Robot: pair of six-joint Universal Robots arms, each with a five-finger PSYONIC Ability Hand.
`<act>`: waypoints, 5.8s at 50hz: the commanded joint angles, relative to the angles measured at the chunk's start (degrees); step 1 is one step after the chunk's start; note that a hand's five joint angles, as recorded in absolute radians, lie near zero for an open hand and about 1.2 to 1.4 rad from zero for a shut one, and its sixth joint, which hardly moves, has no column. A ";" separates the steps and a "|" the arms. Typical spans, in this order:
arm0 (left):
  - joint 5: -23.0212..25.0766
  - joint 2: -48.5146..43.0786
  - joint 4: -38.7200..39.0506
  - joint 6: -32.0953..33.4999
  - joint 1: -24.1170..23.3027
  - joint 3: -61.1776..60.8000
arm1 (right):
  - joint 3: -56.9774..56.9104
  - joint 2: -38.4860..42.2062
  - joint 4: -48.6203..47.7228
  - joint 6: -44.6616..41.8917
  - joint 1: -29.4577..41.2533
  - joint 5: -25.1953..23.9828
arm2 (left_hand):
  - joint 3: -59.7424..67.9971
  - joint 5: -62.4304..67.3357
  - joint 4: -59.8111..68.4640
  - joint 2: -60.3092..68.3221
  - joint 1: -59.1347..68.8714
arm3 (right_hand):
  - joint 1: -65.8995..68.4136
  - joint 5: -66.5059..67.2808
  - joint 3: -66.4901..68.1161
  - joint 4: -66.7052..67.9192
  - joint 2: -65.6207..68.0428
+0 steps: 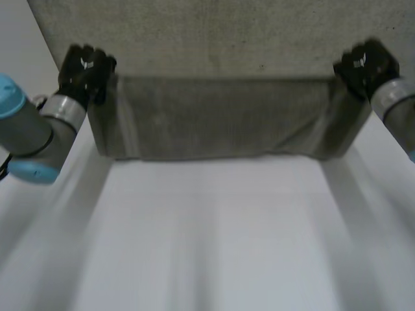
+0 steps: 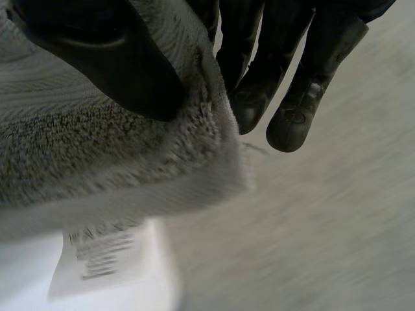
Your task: Fold the towel.
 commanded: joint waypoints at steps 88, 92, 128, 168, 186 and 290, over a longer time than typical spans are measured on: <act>-0.11 3.38 -9.80 -2.55 2.24 -18.69 | 16.38 -4.69 27.92 6.02 -7.50 -10.13 | -8.63 -17.07 -7.42 -7.12 -6.13 | 3.00 2.40 2.59 2.76 2.83; -2.38 -2.40 -9.89 -2.47 1.27 -12.12 | 14.45 -1.19 20.91 7.69 -5.57 -6.62 | -8.63 -17.07 -7.42 -7.12 -6.13 | 3.00 2.40 2.59 2.76 2.83; -7.14 -6.55 -6.28 1.84 -2.86 -6.48 | 15.68 -1.44 6.22 20.26 -3.19 -2.48 | -77.74 -86.19 -76.53 -76.23 -75.24 | -67.00 -67.60 -67.41 -67.24 -67.17; -0.37 11.82 -4.17 -14.77 -1.01 -28.98 | 43.36 -9.18 4.28 19.55 -13.65 -12.33 | -76.56 -85.01 -75.36 -75.05 -74.06 | -36.98 -37.57 -37.39 -37.21 -37.14; -0.37 11.90 -3.82 -14.77 -1.01 -29.33 | 39.94 -7.41 2.44 17.63 -16.11 -6.62 | -76.73 -85.18 -75.53 -75.22 -74.23 | 3.00 2.40 2.59 2.76 2.83; -9.25 -3.14 -2.68 -15.47 -21.67 -14.12 | 43.19 -9.09 -3.98 24.39 12.10 0.33 | -72.52 -80.97 -71.32 -71.01 -70.02 | -53.97 -54.56 -54.38 -54.20 -54.13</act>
